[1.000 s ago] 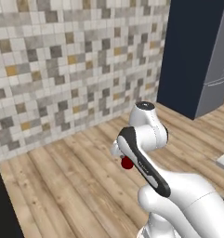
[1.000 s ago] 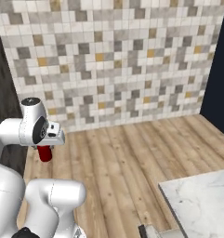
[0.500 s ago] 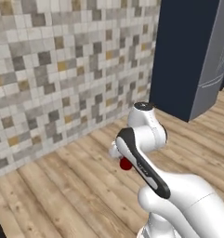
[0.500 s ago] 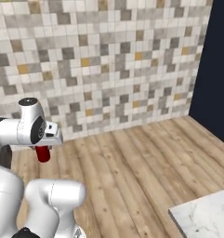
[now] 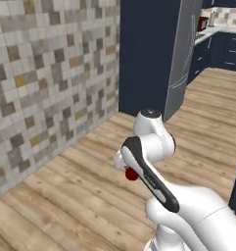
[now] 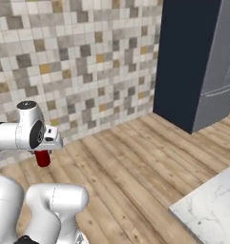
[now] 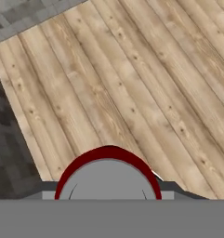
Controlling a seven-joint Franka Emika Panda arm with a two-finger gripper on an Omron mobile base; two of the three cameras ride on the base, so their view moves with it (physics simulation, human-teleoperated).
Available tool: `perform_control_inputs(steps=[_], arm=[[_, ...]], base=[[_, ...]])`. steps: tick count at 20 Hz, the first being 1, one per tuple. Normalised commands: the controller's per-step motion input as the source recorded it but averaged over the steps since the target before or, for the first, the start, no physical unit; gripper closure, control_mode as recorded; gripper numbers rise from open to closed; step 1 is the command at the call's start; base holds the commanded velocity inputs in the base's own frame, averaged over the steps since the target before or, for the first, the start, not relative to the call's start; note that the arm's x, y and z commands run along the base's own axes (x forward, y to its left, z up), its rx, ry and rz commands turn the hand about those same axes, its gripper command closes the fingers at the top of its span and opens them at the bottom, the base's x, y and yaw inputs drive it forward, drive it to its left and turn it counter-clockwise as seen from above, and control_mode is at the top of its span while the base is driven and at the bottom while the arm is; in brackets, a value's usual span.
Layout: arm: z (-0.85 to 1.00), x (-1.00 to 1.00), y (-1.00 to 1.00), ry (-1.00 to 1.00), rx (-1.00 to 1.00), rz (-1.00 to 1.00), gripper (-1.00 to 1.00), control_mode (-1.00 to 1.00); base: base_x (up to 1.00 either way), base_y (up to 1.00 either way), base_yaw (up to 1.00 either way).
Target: Four empty soda cans are scattered around the kitchen. Gather all the cans and cluster them next to the stove for recycling.
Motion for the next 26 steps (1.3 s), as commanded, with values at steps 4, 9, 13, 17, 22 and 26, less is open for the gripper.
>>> perform_control_inputs(steps=[4, 9, 13, 17, 22, 26], arm=[[0.00, 0.00, 0.00, 0.00, 0.00, 0.00, 1.00, 1.00], [0.00, 0.00, 0.00, 0.00, 0.00, 0.00, 1.00, 1.00], [0.00, 0.00, 0.00, 0.00, 0.00, 0.00, 1.00, 1.00], [0.00, 0.00, 0.00, 0.00, 0.00, 0.00, 1.00, 1.00], [0.00, 0.00, 0.00, 0.00, 0.00, 0.00, 1.00, 1.00], [0.00, 0.00, 0.00, 0.00, 0.00, 0.00, 1.00, 1.00]], base=[[0.53, 0.09, -0.41], [0.56, 0.08, -0.36], [0.59, 0.06, -0.30], [0.61, 0.05, -0.26], [0.67, 0.04, -0.19], [0.71, 0.02, -0.13]])
